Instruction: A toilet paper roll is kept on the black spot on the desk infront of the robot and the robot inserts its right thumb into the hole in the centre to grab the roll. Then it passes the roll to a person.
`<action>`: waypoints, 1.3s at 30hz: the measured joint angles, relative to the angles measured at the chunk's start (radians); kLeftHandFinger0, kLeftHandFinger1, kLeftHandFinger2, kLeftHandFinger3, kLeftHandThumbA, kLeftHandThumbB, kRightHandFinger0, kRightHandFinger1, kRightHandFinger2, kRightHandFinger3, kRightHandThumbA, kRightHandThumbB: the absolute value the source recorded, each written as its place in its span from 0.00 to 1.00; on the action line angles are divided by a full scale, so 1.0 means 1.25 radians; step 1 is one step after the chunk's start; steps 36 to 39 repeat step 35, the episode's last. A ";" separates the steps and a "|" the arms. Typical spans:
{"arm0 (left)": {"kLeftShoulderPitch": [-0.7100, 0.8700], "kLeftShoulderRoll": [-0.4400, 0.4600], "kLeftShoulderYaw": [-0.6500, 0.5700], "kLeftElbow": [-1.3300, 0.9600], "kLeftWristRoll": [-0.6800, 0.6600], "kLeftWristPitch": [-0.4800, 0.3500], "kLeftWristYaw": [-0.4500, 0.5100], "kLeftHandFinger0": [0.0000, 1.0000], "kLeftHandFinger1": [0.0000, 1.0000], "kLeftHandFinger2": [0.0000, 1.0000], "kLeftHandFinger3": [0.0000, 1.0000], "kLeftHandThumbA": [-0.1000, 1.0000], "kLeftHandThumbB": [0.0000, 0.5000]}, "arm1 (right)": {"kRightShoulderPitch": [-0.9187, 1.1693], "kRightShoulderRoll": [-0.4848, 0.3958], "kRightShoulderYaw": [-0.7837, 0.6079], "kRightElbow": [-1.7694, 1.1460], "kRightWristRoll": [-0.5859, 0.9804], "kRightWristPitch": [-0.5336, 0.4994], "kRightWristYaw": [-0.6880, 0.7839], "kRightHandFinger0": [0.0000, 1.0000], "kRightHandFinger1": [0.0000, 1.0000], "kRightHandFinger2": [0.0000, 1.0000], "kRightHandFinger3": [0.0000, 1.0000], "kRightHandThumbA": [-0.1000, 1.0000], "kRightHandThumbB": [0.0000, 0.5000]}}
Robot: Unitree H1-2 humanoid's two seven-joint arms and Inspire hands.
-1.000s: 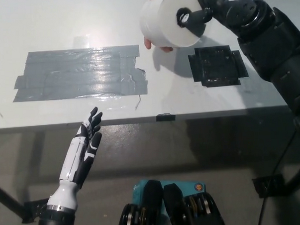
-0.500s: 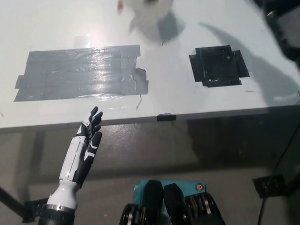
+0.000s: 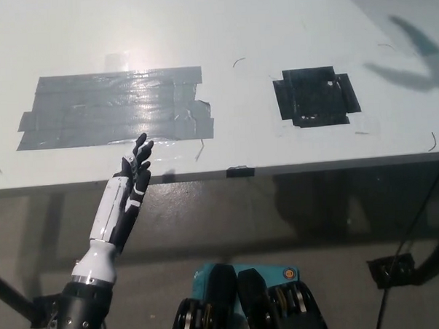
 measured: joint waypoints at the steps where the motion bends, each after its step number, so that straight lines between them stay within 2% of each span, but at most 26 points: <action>1: 0.000 0.000 0.000 0.002 0.000 0.000 0.000 1.00 1.00 1.00 1.00 0.96 0.30 | 0.028 0.001 -0.004 -0.027 0.001 0.002 0.000 1.00 1.00 1.00 1.00 1.00 0.94; 2: 0.000 0.000 0.000 0.004 0.000 0.000 0.000 1.00 1.00 1.00 1.00 0.97 0.29 | 0.058 0.003 -0.008 -0.058 0.002 0.003 0.000 1.00 1.00 1.00 1.00 1.00 0.90; 3: 0.000 0.000 0.000 0.005 0.000 0.000 0.000 1.00 1.00 1.00 1.00 0.97 0.29 | 0.072 0.004 -0.010 -0.070 0.003 0.004 0.000 1.00 1.00 1.00 1.00 0.99 0.78; 5: 0.001 0.000 0.000 0.008 0.000 0.000 0.000 1.00 1.00 1.00 1.00 0.97 0.29 | 0.160 0.017 -0.019 -0.141 0.008 0.011 -0.001 1.00 1.00 1.00 1.00 0.98 0.72; 6: 0.001 0.000 0.000 0.010 0.000 0.000 0.000 1.00 1.00 1.00 1.00 0.95 0.30 | 0.184 0.022 -0.021 -0.164 0.011 0.012 -0.001 1.00 1.00 1.00 1.00 0.96 0.62; 7: 0.001 -0.001 0.000 0.011 0.000 0.000 0.000 1.00 1.00 1.00 1.00 0.95 0.30 | 0.220 0.030 -0.025 -0.194 0.015 0.013 -0.001 1.00 1.00 1.00 1.00 0.95 0.61; 9: 0.003 -0.001 0.000 0.013 0.000 0.000 0.000 1.00 1.00 1.00 1.00 0.95 0.32 | 0.311 0.056 -0.030 -0.259 0.022 0.015 -0.001 1.00 1.00 1.00 1.00 0.94 0.64; 10: 0.004 -0.001 -0.001 0.014 0.000 0.000 0.000 1.00 1.00 1.00 1.00 0.97 0.35 | 0.343 0.066 -0.031 -0.285 0.025 0.015 -0.002 1.00 1.00 1.00 1.00 0.95 0.70; 13: 0.008 -0.001 -0.001 0.021 0.000 0.000 0.000 1.00 1.00 1.00 1.00 0.97 0.35 | 0.482 0.110 -0.035 -0.377 0.034 0.014 -0.002 1.00 1.00 1.00 1.00 0.94 0.75; 15: 0.015 -0.001 -0.001 0.023 0.000 0.000 0.000 1.00 1.00 1.00 1.00 0.98 0.35 | 0.563 0.137 -0.038 -0.437 0.039 0.013 -0.003 1.00 1.00 1.00 1.00 0.95 0.75; 19: 0.046 0.000 -0.004 0.023 0.000 -0.001 -0.001 1.00 1.00 1.00 1.00 0.97 0.37 | 0.726 0.200 -0.042 -0.547 0.060 -0.009 -0.009 1.00 1.00 1.00 1.00 0.95 0.68; 21: 0.067 0.002 -0.006 0.023 0.001 -0.002 -0.001 1.00 1.00 1.00 1.00 0.97 0.37 | 0.786 0.227 -0.042 -0.583 0.069 -0.033 -0.011 1.00 1.00 1.00 1.00 0.97 0.70; 23: 0.084 0.002 -0.008 0.023 0.002 -0.004 -0.001 1.00 1.00 1.00 1.00 0.97 0.36 | 0.816 0.240 -0.041 -0.597 0.071 -0.047 -0.013 1.00 1.00 1.00 1.00 0.97 0.66; 26: 0.095 0.002 -0.011 0.023 0.002 -0.005 -0.002 1.00 1.00 1.00 1.00 0.95 0.35 | 0.831 0.248 -0.037 -0.600 0.074 -0.074 -0.013 1.00 1.00 1.00 1.00 0.95 0.69; 28: 0.097 0.002 -0.012 0.022 0.002 -0.007 -0.002 1.00 1.00 1.00 1.00 0.95 0.36 | 0.840 0.254 -0.032 -0.591 0.078 -0.092 -0.013 1.00 1.00 1.00 1.00 0.94 0.65; 31: 0.115 0.002 -0.014 0.018 0.002 -0.008 -0.002 1.00 1.00 1.00 1.00 0.92 0.34 | 0.869 0.261 -0.021 -0.537 0.081 -0.124 -0.013 1.00 1.00 1.00 1.00 0.94 0.65; 34: 0.141 0.005 -0.014 0.018 0.002 -0.008 -0.004 1.00 1.00 1.00 1.00 0.96 0.32 | 0.891 0.261 -0.011 -0.447 0.080 -0.154 -0.014 1.00 1.00 1.00 1.00 0.92 0.66; 39: 0.142 0.005 -0.014 0.018 0.002 -0.008 -0.004 1.00 1.00 1.00 1.00 0.96 0.32 | 0.892 0.261 -0.010 -0.440 0.080 -0.156 -0.014 1.00 1.00 1.00 1.00 0.92 0.66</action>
